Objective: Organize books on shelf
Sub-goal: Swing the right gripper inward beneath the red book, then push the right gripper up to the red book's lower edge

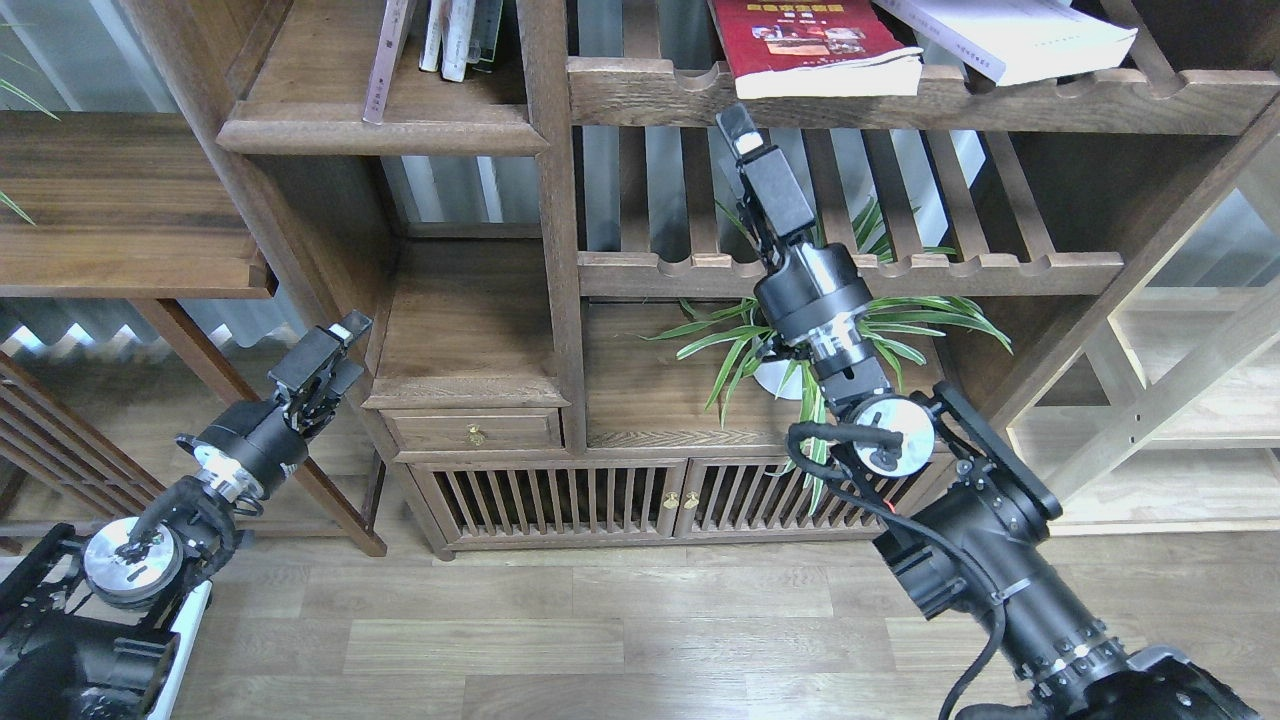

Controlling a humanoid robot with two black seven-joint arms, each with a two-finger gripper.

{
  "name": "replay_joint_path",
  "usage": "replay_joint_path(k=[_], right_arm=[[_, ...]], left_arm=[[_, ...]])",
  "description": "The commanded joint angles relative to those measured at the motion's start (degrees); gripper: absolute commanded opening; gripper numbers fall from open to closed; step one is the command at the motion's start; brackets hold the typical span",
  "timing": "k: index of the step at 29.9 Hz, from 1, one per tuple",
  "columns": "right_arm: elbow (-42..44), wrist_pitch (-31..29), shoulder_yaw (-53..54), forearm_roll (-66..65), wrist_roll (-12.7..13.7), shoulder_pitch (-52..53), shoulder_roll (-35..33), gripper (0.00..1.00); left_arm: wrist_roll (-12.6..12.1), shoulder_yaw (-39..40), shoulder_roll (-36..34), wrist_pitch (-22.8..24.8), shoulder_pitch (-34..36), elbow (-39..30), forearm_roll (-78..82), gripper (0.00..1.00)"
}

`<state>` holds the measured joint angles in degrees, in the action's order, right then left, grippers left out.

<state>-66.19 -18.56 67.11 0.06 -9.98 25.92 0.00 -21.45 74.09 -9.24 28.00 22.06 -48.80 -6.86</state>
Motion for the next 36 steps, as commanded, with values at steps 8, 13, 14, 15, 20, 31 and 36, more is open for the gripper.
replay_joint_path(k=[8,13,14,15,20,31,36], right_arm=[[0.01,2.83,3.29,0.56,0.05,0.19,0.0,0.99],[0.1,3.79,4.43,0.56,0.05,0.62,0.0,0.99],[0.1,3.97,4.52,0.56,0.05,0.71,0.0,0.99],[0.1,4.41,4.87,0.56,0.05,0.8,0.0,0.99],[0.1,7.3,5.22,0.82,0.05,1.94,0.0,0.99],[0.19,9.6,5.22,2.14,0.05,2.91,0.0,0.98],[0.01,11.0,5.22,2.23,-0.04,4.31,0.0,0.98]], left_arm=[[0.01,0.18,0.01,0.0,0.27,-0.07,0.01,0.99],[0.01,0.09,0.01,0.0,0.27,-0.07,0.01,0.99],[0.01,0.09,0.01,0.0,0.27,-0.07,0.01,0.99],[0.01,0.0,0.1,0.0,0.27,-0.07,0.01,0.99],[0.01,0.0,0.01,0.0,0.27,-0.07,0.01,0.99],[-0.08,0.0,-0.07,0.0,-0.08,0.02,0.01,0.99],[-0.26,-0.09,0.01,0.0,-0.08,0.02,0.01,0.99]])
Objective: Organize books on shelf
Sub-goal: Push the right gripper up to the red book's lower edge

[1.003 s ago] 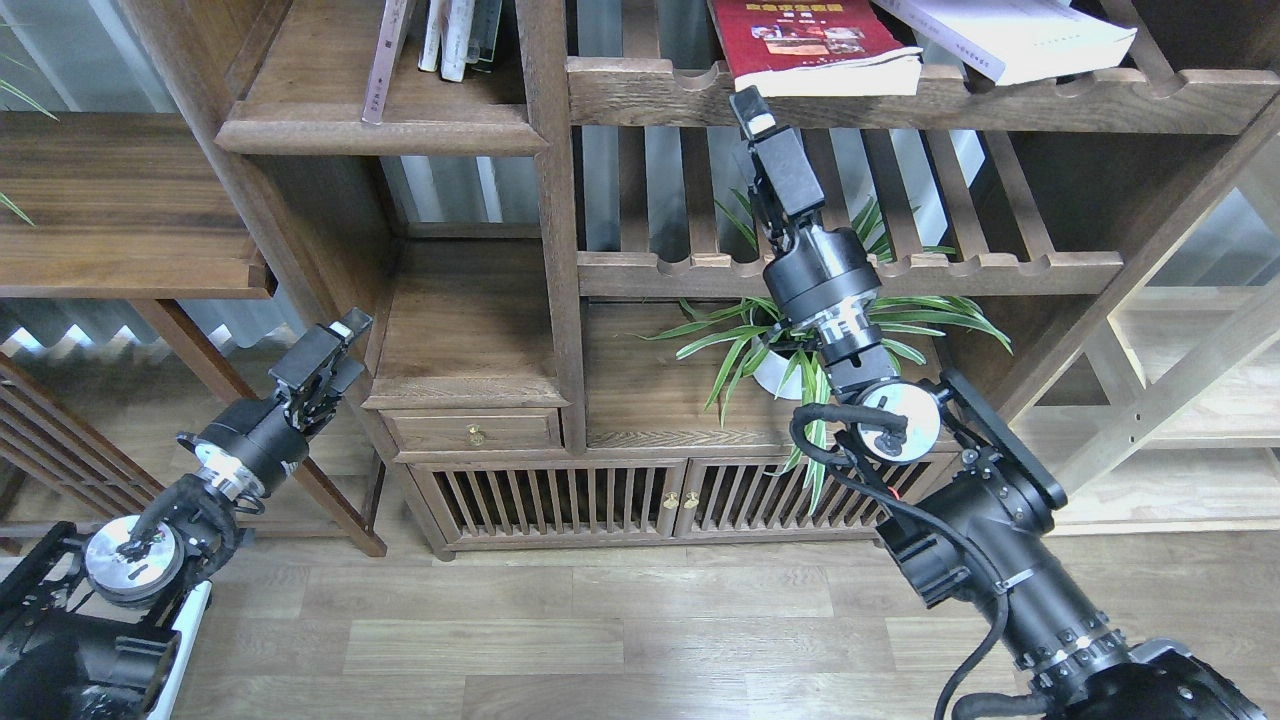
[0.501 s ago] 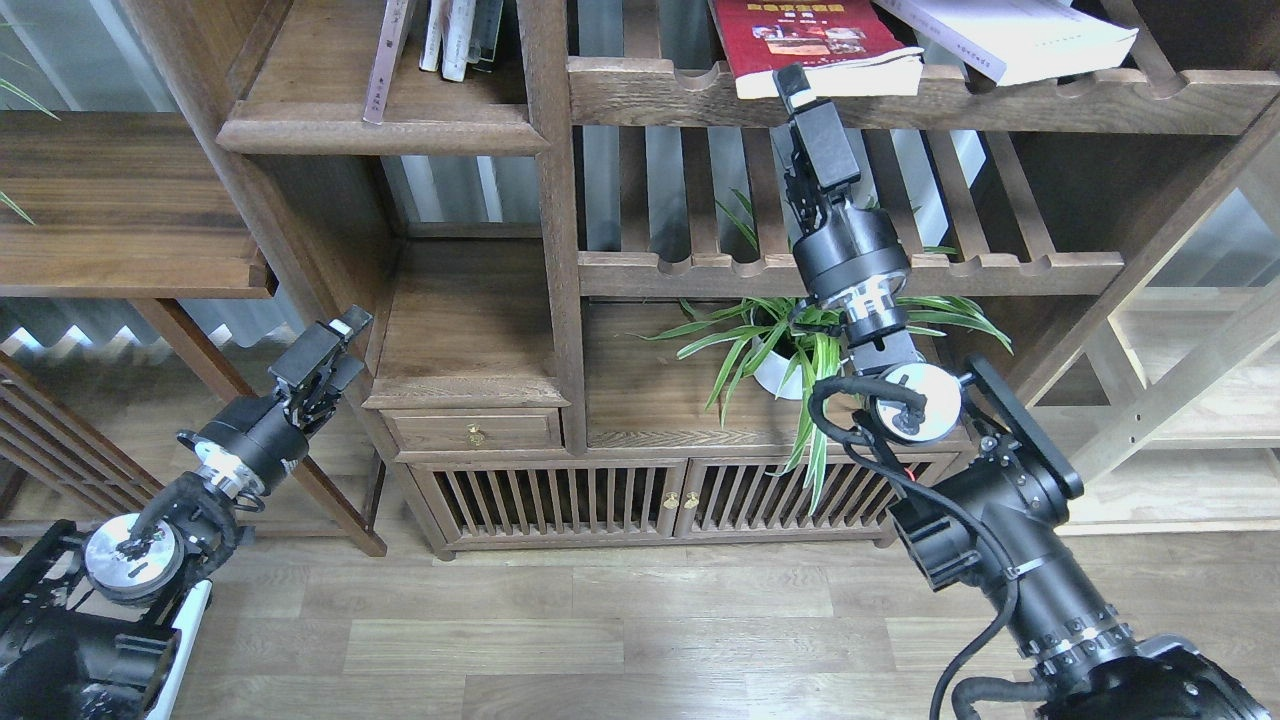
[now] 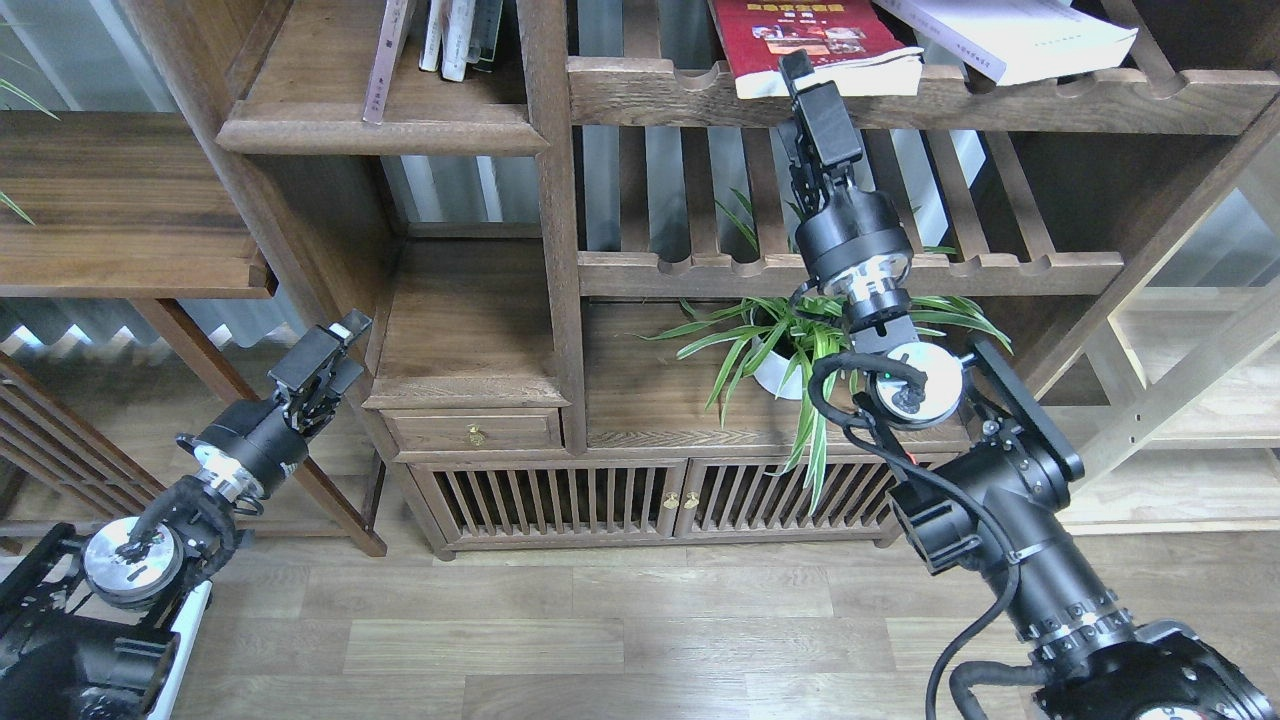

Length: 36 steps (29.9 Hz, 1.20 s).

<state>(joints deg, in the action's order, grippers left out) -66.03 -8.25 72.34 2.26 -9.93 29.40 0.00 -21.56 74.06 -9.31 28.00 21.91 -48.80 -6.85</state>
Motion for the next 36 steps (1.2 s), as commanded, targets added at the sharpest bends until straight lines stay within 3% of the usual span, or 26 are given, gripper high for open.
replay_joint_path(k=[1,16,28,30,31,33,34,35,36], right_arm=[[-0.23,0.78,-0.01,0.02,0.0,1.36,0.0,0.98],[-0.23,0.87,0.78,0.02,-0.09,1.89,0.0,0.98],[-0.41,3.77,1.4,0.11,-0.09,1.89,0.0,0.92],[-0.5,3.77,1.4,0.11,-0.09,1.89,0.0,0.84],[-0.5,3.77,1.49,0.11,-0.18,1.89,0.0,0.75],[-0.85,3.77,2.01,0.11,-0.44,1.97,0.0,0.44],[-0.85,3.85,2.62,0.11,-0.7,2.32,0.0,0.22],[-0.76,3.85,3.15,0.11,-0.71,2.76,0.0,0.13],[-0.85,3.94,3.51,0.11,-0.71,3.29,0.0,0.12]], left_arm=[[-0.06,-0.06,0.08,0.0,0.15,0.02,0.0,0.99],[-0.06,-0.06,0.08,0.0,0.24,-0.07,0.0,0.99],[-0.06,0.03,0.0,0.0,0.24,0.02,0.0,0.99],[-0.06,0.03,0.0,0.0,0.24,-0.07,0.0,0.99],[-0.06,0.03,0.0,0.0,0.24,0.02,0.0,0.99],[-0.06,0.03,0.0,0.0,0.24,0.02,0.0,0.99],[-0.06,0.03,0.0,0.0,0.24,0.02,0.0,0.99],[-0.06,0.03,0.0,0.0,0.24,0.02,0.0,0.99],[-0.06,0.03,0.0,0.0,0.24,-0.07,0.0,0.99]])
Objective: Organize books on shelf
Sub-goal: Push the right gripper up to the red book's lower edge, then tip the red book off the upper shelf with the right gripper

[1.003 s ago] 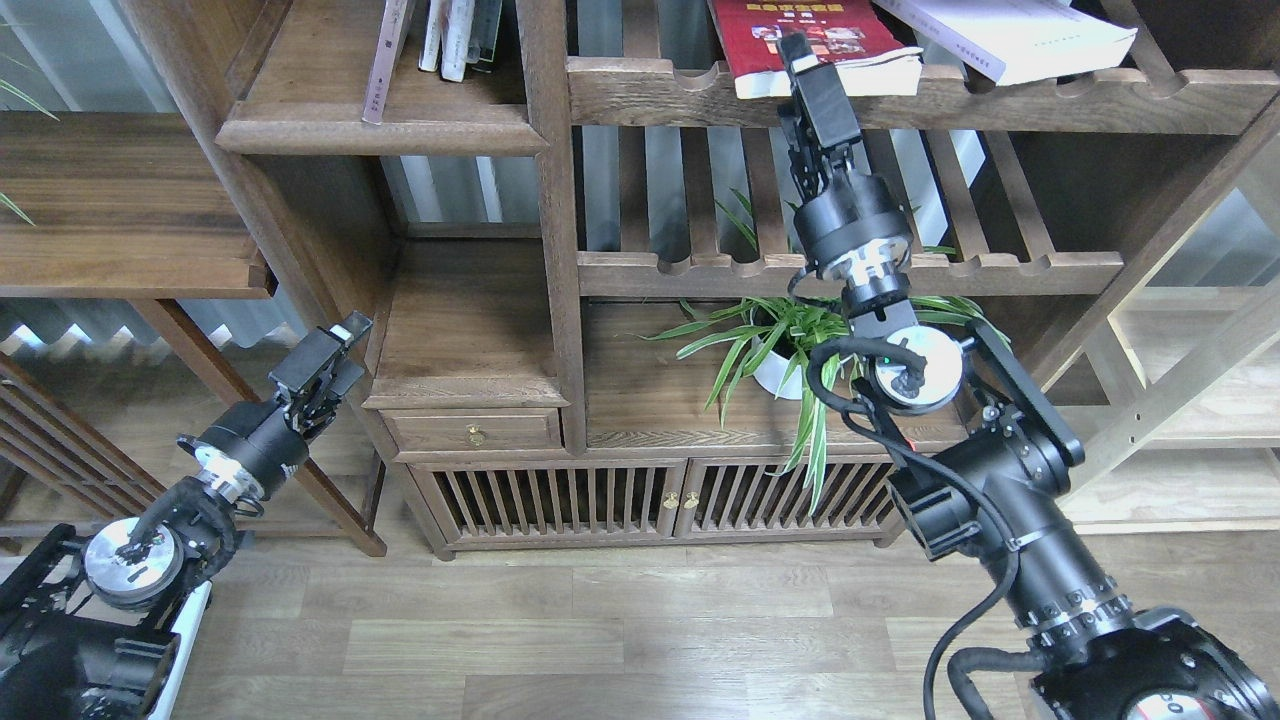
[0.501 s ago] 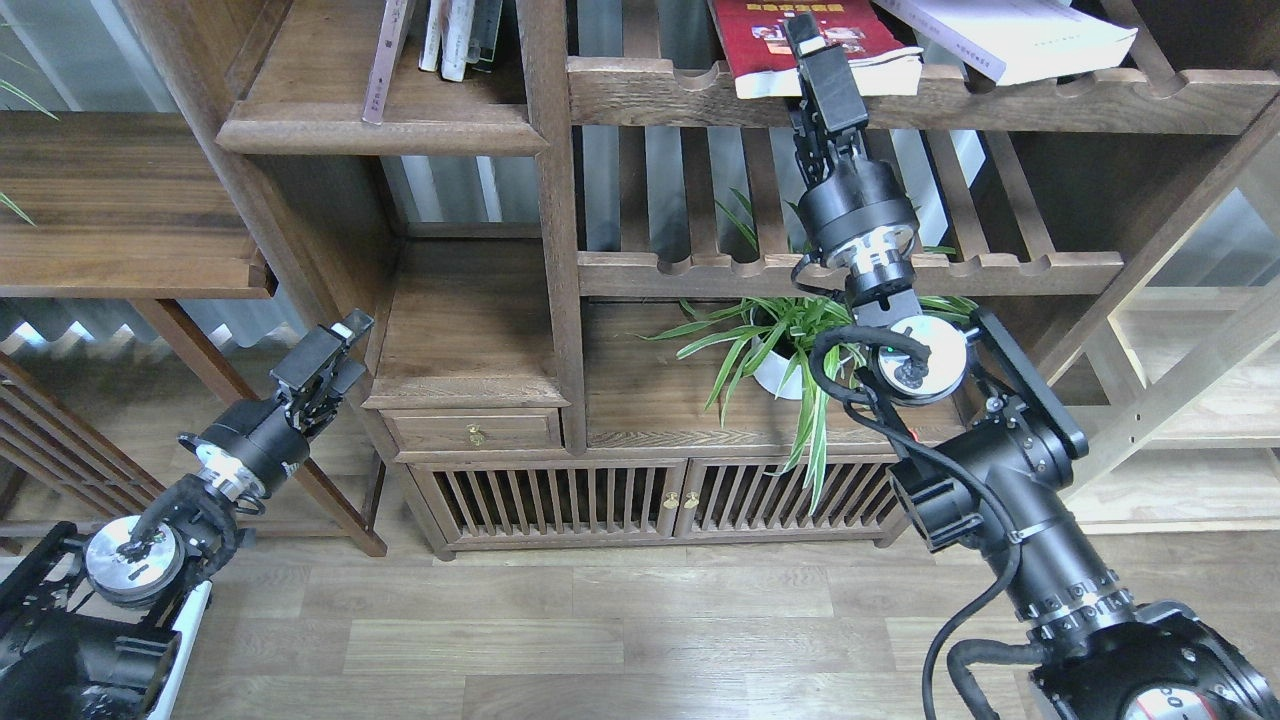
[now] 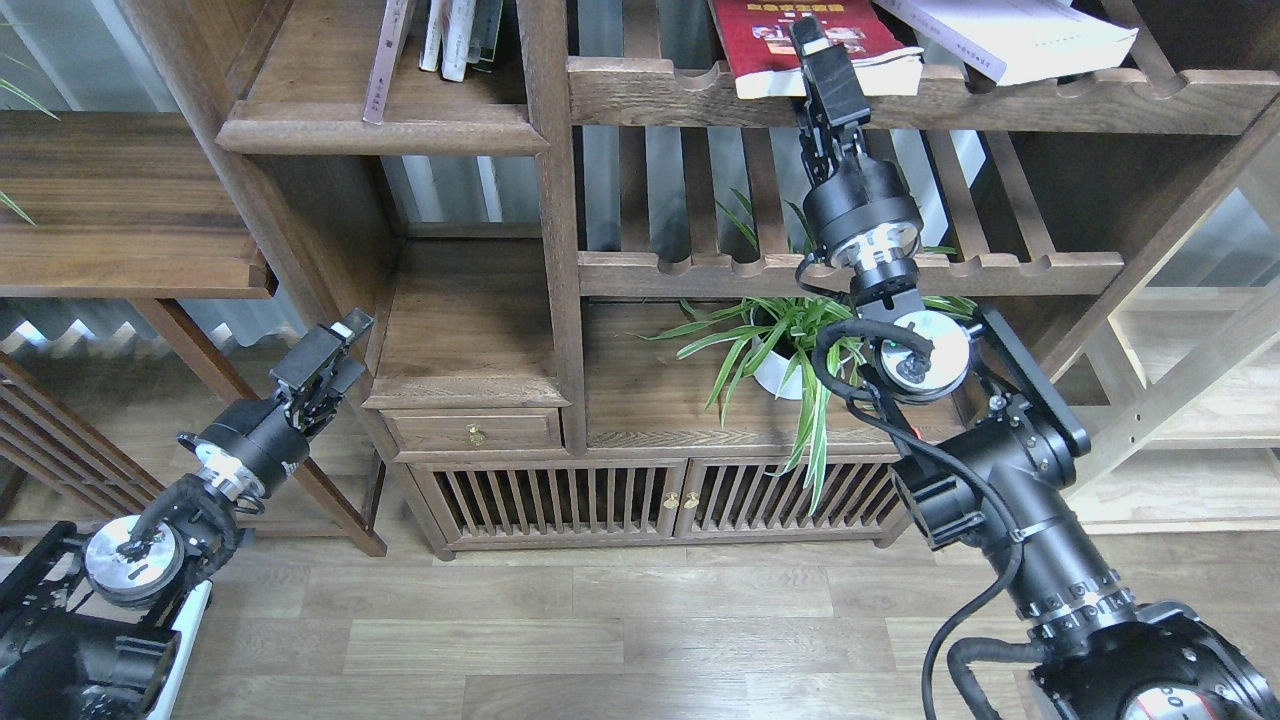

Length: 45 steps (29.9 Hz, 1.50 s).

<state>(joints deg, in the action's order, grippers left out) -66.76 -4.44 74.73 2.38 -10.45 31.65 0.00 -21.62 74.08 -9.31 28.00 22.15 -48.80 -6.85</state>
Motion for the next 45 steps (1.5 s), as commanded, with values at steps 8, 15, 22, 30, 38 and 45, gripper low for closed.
replay_joint_path(k=[8,15,22,30,38,45], right_arm=[[-1.35,4.35,1.29,-0.27,-0.36,5.97,0.0,0.02],[-1.44,5.41,1.29,-0.27,-0.27,5.71,0.0,0.02],[-1.79,5.06,1.38,-0.27,-0.27,6.23,0.0,0.02],[-4.34,2.34,2.43,-0.27,-0.36,4.66,-2.9,0.02],[-4.78,-3.63,2.0,-0.35,-0.36,-3.6,-2.55,0.02],[-5.84,-8.65,1.38,-0.62,-0.36,-11.25,-2.46,0.02]], left_arm=[[-0.01,0.01,-0.01,0.0,0.0,0.02,0.0,0.99],[-0.01,0.27,-0.09,0.0,0.08,0.11,0.0,0.99],[-0.01,0.18,-0.01,0.0,0.08,0.2,0.0,0.99],[0.17,0.18,0.26,0.0,0.35,0.37,0.0,0.99],[0.17,0.1,0.26,0.0,1.4,0.46,-0.27,0.99],[0.08,-0.52,2.09,0.0,4.56,0.38,-3.24,0.98]])
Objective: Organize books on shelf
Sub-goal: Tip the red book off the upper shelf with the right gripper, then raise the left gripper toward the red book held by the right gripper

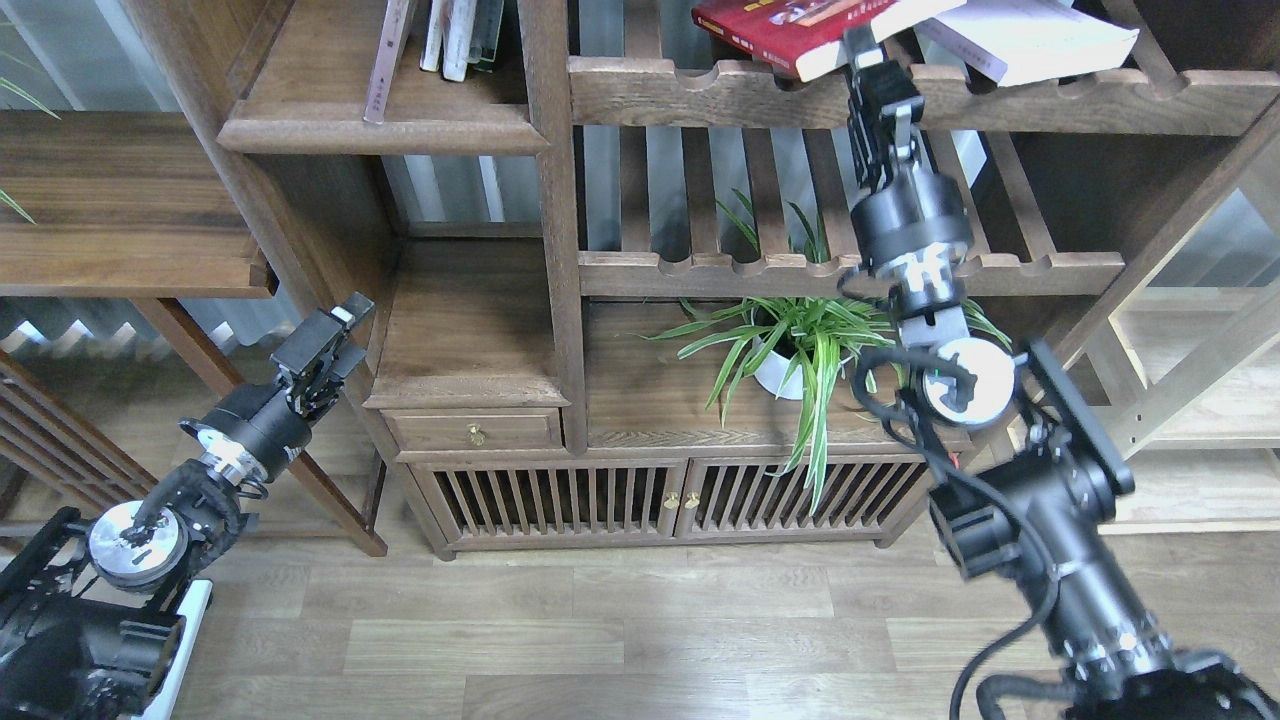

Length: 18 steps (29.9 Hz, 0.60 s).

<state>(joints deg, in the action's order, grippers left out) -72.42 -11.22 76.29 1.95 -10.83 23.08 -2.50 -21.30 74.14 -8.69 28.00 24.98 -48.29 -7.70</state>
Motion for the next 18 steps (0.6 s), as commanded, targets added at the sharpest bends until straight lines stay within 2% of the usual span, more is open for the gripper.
replay_joint_path(k=[1,4,10,18], right_arm=[[-0.18,-2.4,-0.26,-0.19,0.02,-3.21,0.13,0.02],[-0.18,-2.93,-0.26,-0.19,0.02,-4.0,0.13,0.02],[-0.18,-6.36,-0.44,-0.19,0.1,-7.08,-0.22,0.02],[-0.01,-6.53,-0.62,-0.28,0.1,-8.14,-0.31,0.02]], left_arm=[[-0.59,-0.83,2.7,0.0,3.14,-0.14,-3.71,0.98],[-1.11,-3.37,4.03,0.0,7.09,-0.14,-5.56,0.98],[-1.2,-9.18,5.95,0.0,9.3,-0.14,-8.02,0.98],[-1.38,-14.1,8.69,0.0,14.13,-0.84,-14.17,0.98]])
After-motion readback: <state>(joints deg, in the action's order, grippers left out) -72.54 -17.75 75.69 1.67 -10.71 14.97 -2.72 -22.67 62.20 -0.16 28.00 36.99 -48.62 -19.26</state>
